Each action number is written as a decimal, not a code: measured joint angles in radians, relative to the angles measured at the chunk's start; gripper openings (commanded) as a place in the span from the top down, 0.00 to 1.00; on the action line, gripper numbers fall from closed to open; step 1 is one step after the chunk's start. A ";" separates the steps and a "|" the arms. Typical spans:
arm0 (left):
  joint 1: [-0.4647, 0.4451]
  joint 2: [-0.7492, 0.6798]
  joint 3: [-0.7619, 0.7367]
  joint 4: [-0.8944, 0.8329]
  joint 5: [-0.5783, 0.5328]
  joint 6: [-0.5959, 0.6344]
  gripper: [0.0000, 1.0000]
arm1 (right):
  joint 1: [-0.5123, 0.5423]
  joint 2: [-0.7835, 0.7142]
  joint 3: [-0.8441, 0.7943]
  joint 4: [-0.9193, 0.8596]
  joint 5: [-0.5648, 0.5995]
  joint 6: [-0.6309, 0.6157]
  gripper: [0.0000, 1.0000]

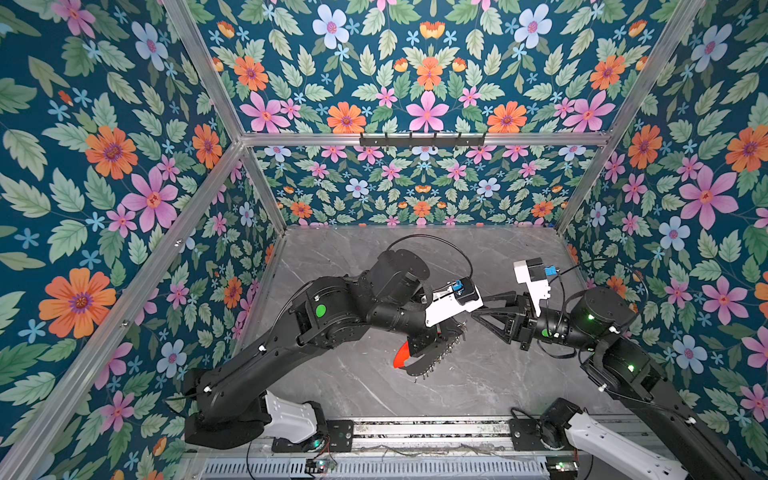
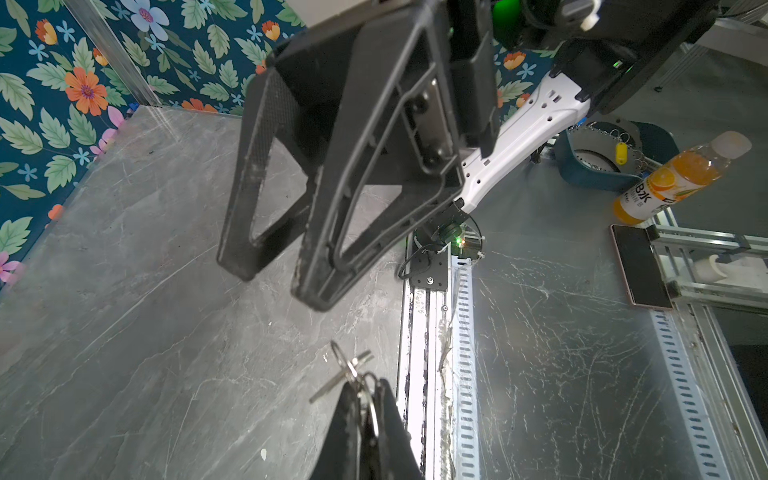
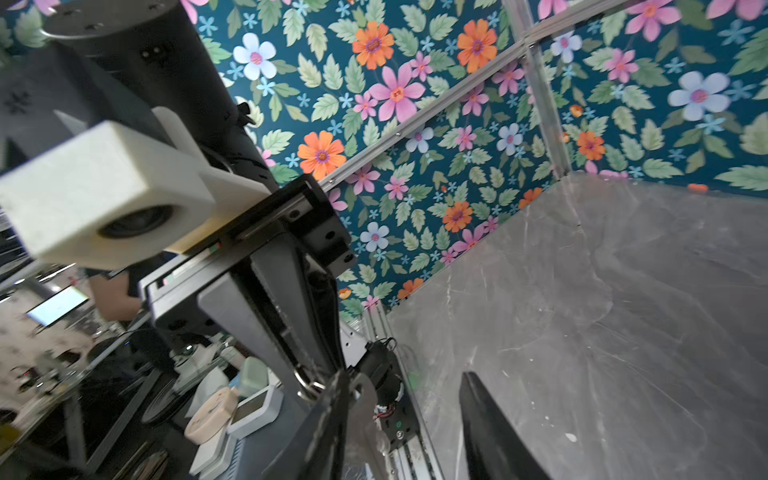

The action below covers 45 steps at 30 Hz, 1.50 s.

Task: Remove the keys from the keyring

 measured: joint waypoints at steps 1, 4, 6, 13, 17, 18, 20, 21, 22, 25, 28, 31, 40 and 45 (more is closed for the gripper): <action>0.000 -0.001 -0.002 0.000 0.001 0.000 1.00 | -0.002 0.011 0.003 0.013 -0.025 0.008 0.57; 0.000 -0.008 -0.007 0.000 0.002 0.000 1.00 | -0.003 0.029 0.006 0.047 -0.077 0.027 0.58; 0.001 -0.013 -0.011 0.001 0.002 0.000 1.00 | -0.004 0.032 0.005 0.058 -0.101 0.029 0.59; 0.027 -0.023 -0.017 0.003 0.015 0.001 1.00 | -0.004 0.041 -0.016 0.108 -0.165 0.060 0.63; 0.037 -0.029 -0.018 0.005 0.026 0.001 1.00 | -0.006 0.044 -0.019 0.113 -0.185 0.064 0.63; 0.038 -0.029 -0.018 0.006 0.029 0.001 1.00 | -0.005 0.046 -0.019 0.114 -0.189 0.064 0.63; 0.039 -0.029 -0.018 0.006 0.037 0.001 1.00 | -0.004 0.051 -0.019 0.116 -0.188 0.067 0.61; 0.040 -0.027 -0.018 0.006 0.041 0.001 1.00 | -0.004 0.052 -0.019 0.116 -0.188 0.070 0.60; 0.040 -0.026 -0.018 0.006 0.045 0.001 1.00 | -0.005 0.055 -0.018 0.116 -0.188 0.070 0.59; 0.040 -0.021 -0.018 0.006 0.058 0.001 1.00 | -0.005 0.060 -0.018 0.116 -0.188 0.070 0.58; 0.040 -0.014 -0.016 0.005 0.067 0.001 1.00 | -0.005 0.065 -0.014 0.121 -0.191 0.070 0.64; 0.040 -0.011 -0.013 0.005 0.068 0.001 1.00 | -0.005 0.069 -0.011 0.128 -0.201 0.071 0.66; 0.045 -0.013 -0.009 0.009 0.069 0.000 1.00 | -0.005 0.065 -0.019 0.137 -0.225 0.077 0.83; 0.045 -0.012 -0.007 0.009 0.071 0.000 1.00 | -0.005 0.057 -0.021 0.134 -0.214 0.077 0.92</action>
